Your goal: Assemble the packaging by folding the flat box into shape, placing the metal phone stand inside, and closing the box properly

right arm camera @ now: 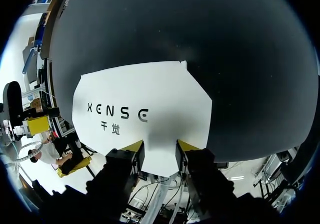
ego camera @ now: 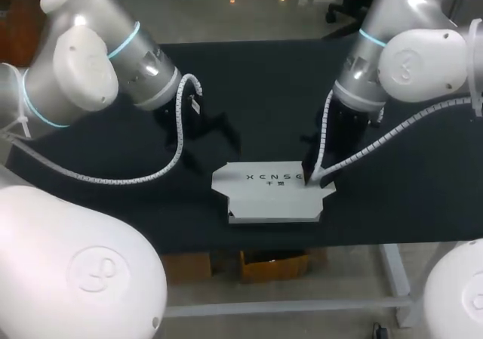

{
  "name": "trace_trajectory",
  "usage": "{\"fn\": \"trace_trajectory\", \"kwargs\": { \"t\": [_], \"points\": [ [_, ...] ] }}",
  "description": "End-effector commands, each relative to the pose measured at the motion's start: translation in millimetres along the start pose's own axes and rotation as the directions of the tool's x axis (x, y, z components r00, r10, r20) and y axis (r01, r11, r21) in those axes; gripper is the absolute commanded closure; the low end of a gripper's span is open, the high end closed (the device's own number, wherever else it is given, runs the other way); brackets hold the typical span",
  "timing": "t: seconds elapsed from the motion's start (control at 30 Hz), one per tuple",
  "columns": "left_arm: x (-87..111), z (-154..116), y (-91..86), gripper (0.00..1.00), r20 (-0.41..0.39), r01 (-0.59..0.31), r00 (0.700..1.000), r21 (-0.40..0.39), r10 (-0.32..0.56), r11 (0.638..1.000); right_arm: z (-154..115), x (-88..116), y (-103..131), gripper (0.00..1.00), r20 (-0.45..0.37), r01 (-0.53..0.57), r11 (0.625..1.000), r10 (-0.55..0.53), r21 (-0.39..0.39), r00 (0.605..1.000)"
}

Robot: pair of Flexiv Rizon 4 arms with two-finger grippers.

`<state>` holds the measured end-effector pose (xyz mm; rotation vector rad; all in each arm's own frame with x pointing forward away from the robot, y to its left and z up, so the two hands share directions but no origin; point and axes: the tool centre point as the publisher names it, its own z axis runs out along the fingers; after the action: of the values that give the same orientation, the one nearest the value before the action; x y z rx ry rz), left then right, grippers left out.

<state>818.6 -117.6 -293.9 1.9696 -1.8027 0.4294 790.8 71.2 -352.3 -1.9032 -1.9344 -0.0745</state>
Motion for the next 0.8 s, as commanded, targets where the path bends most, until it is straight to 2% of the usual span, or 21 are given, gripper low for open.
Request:
{"fn": "trace_trajectory", "kwargs": {
  "t": [0.03, 0.13, 0.17, 0.23, 0.43, 0.6, 0.8],
  "points": [
    [7.8, 12.8, -10.4, 0.0, 0.063, -0.02, 0.998, -0.078, 0.024, 0.997, 2.0, 0.0, -0.5, 0.63, 0.0, 0.0, 1.0, 0.0, 0.002, 1.0],
    [9.9, 14.5, -11.0, 0.0, 0.075, -0.042, 0.996, -0.07, 0.047, 0.997, 2.6, -0.6, -0.7, 0.63, 0.0, -0.002, 1.0, 0.002, 0.004, 1.0],
    [10.4, 15.3, -10.9, 0.15, 0.083, -0.043, 0.995, -0.065, 0.048, 0.997, 2.6, -0.6, -0.7, 0.63, 0.0, -0.002, 1.0, 0.002, 0.004, 1.0],
    [10.8, 17.1, -10.3, 0.51, 0.093, -0.042, 0.995, -0.071, 0.049, 0.997, 2.7, -0.8, -0.8, 0.64, 0.0, -0.003, 1.0, 0.003, 0.005, 1.0],
    [10.1, 26.0, -2.4, 0.56, 0.154, -0.036, 0.987, -0.075, 0.047, 0.997, 4.6, -1.8, -1.3, 0.64, -0.002, -0.005, 1.0, 0.005, 0.006, 1.0],
    [6.9, 30.6, 4.9, 0.55, 0.189, -0.012, 0.982, -0.076, 0.026, 0.997, 5.5, -2.3, -1.7, 0.63, -0.002, -0.006, 1.0, 0.006, 0.007, 1.0],
    [2.0, 40.2, 15.5, 0.53, 0.22, 0.046, 0.975, -0.019, -0.041, 0.999, 5.5, -1.9, -2.1, 0.63, 0.0, -0.006, 1.0, 0.006, 0.001, 1.0]
  ]
}}
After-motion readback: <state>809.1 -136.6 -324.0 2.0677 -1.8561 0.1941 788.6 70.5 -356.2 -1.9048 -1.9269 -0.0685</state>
